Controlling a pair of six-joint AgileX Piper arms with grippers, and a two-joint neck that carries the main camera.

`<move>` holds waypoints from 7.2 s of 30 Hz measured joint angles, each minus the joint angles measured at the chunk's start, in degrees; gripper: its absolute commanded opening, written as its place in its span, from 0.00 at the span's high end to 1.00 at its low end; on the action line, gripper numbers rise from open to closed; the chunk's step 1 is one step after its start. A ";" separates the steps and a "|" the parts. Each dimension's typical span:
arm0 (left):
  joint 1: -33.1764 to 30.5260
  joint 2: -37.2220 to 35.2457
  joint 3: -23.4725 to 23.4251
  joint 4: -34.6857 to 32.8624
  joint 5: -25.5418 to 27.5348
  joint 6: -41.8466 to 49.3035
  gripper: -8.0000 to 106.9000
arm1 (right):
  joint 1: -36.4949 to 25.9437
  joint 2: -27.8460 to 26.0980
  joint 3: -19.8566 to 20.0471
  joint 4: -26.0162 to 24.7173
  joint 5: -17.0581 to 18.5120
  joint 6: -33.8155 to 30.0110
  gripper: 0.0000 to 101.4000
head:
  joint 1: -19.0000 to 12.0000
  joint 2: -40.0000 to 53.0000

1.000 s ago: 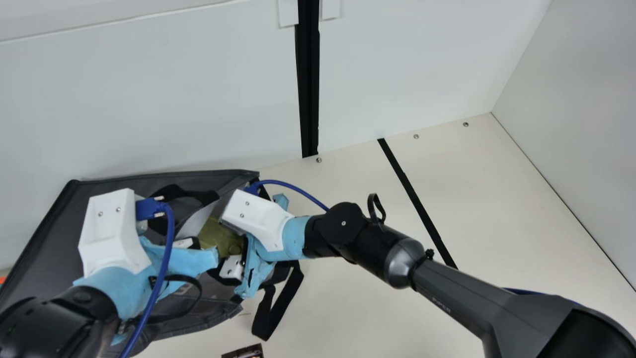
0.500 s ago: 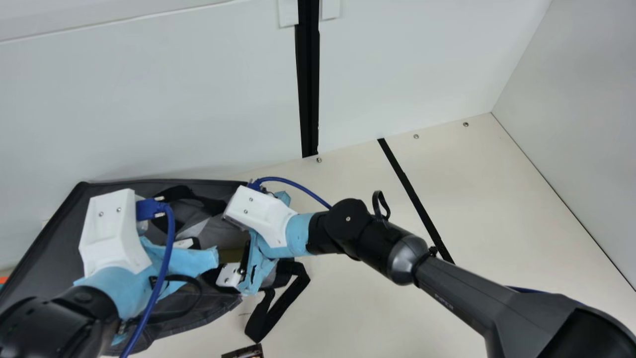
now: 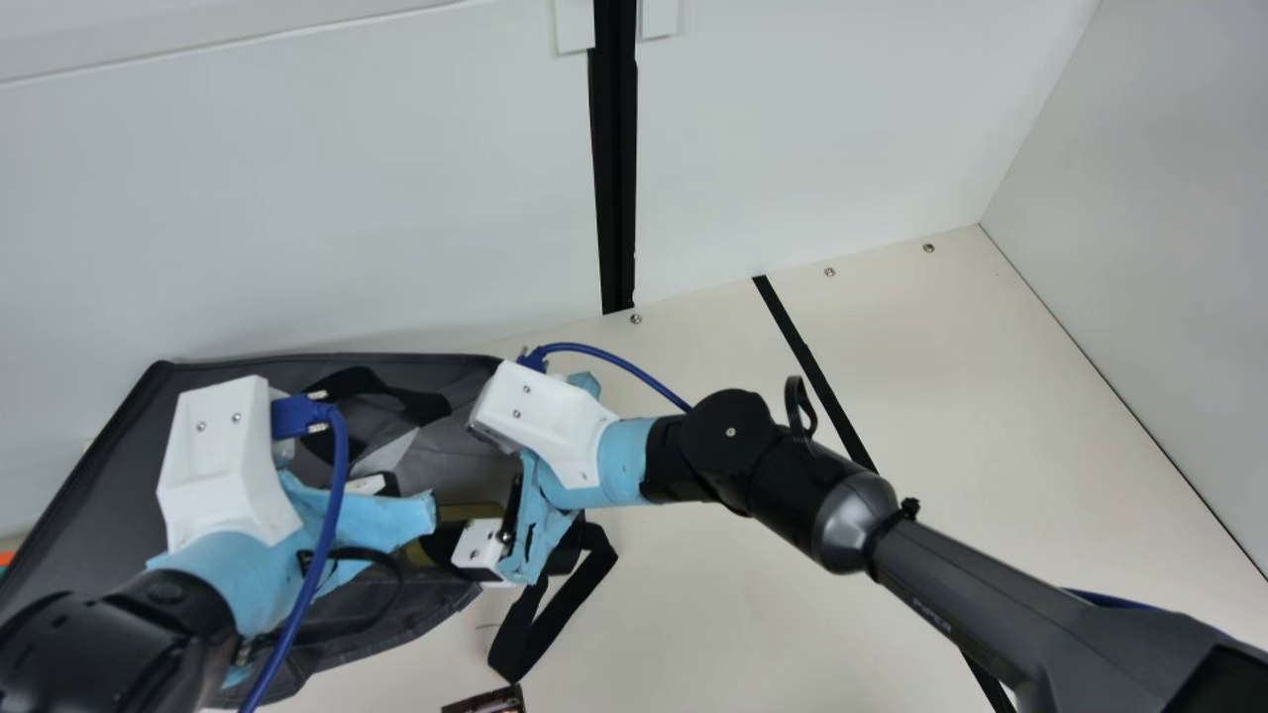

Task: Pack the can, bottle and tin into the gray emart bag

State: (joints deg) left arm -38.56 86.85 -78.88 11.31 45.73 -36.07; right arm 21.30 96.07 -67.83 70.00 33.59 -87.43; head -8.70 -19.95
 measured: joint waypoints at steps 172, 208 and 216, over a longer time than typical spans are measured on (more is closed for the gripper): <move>0.00 0.00 0.00 0.00 0.00 0.00 0.84 | -20.10 -40.07 -16.04 -92.76 32.92 87.43 0.10 | 0.00 0.00; 0.00 0.00 0.00 0.00 0.00 0.00 0.84 | -25.32 -38.57 -19.32 -84.61 36.31 82.81 0.10 | 0.00 0.09; 0.00 0.00 0.00 0.00 0.00 0.00 0.84 | -23.06 -37.16 -19.49 -84.93 36.07 83.67 0.10 | 0.00 0.00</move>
State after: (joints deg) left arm -38.56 86.85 -78.88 11.31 45.73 -36.07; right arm -1.76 58.91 -87.33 -14.93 69.66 -3.76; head -8.70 -19.95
